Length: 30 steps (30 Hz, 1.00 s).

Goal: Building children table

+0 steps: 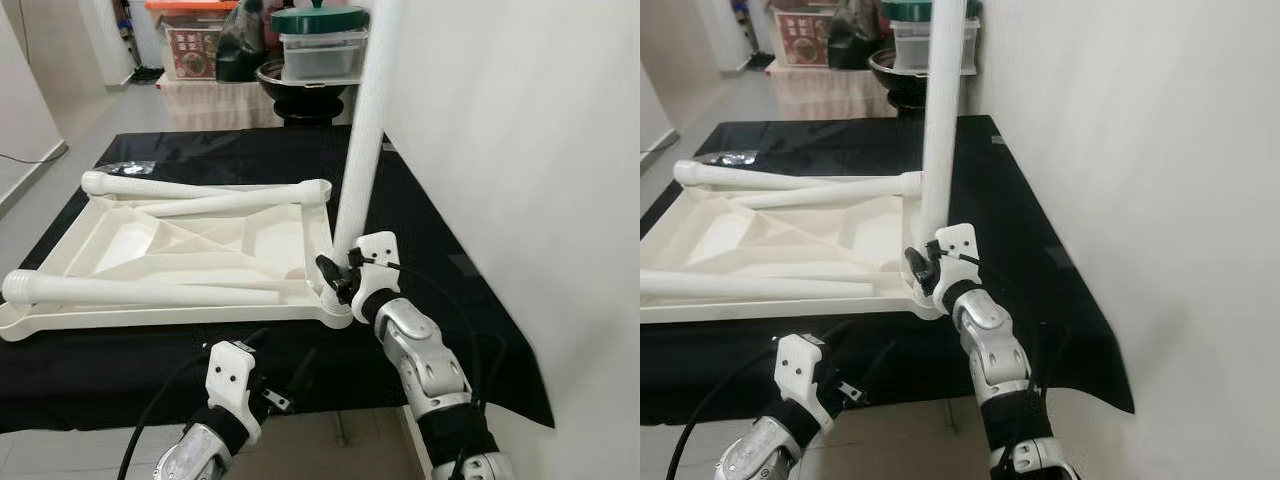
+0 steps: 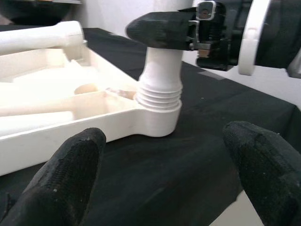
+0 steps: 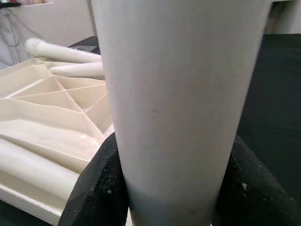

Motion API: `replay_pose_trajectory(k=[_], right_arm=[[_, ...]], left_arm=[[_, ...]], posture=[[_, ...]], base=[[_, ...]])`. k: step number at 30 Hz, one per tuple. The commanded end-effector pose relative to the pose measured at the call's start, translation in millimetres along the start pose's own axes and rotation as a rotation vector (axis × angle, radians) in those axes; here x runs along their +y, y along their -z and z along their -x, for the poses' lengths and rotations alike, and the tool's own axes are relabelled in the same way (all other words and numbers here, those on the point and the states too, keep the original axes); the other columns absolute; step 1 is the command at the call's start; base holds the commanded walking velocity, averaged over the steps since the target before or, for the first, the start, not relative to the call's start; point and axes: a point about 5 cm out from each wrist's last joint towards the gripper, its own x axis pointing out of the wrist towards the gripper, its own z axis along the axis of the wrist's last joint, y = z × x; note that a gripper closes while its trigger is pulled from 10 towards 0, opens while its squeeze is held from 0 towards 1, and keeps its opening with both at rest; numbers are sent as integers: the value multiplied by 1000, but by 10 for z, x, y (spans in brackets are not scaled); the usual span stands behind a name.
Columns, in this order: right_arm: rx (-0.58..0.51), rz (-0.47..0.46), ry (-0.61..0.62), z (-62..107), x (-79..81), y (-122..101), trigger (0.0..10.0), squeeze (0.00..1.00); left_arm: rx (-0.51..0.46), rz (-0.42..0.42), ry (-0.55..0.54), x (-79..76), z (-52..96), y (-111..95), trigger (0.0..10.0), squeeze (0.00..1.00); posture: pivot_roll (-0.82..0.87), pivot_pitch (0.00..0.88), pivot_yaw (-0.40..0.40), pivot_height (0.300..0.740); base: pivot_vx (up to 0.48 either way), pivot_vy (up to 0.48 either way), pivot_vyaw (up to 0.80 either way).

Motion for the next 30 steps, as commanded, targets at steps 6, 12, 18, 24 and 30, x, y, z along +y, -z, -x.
replay_pose_trajectory(k=[6, 12, 18, 24, 30], right_arm=[[28, -35, -247, -108, 5, -56, 10000, 1000], [14, 73, -409, -75, -102, -202, 10000, 0], [21, 160, -536, -61, -185, -302, 10000, 0], [31, 166, -580, -97, -226, -333, 0, 0], [41, 152, -568, -79, -273, -270, 0, 0]], left_arm=[[13, 2, -13, 10, -7, 32, 10000, 0], [12, 4, -12, 1, -16, 35, 10000, 0], [10, 5, -14, -4, -16, 36, 10000, 0], [10, 3, -14, -6, -14, 35, 10000, 0], [9, 4, -16, -9, -8, 33, 10000, 0]], posture=[[42, 84, -39, 740], [43, 80, -45, 740], [45, 80, -46, 740], [48, 80, -44, 740], [45, 86, -44, 740]], base=[[0, 0, 0], [0, 0, 0], [0, 0, 0], [0, 0, 0], [0, 0, 0]])
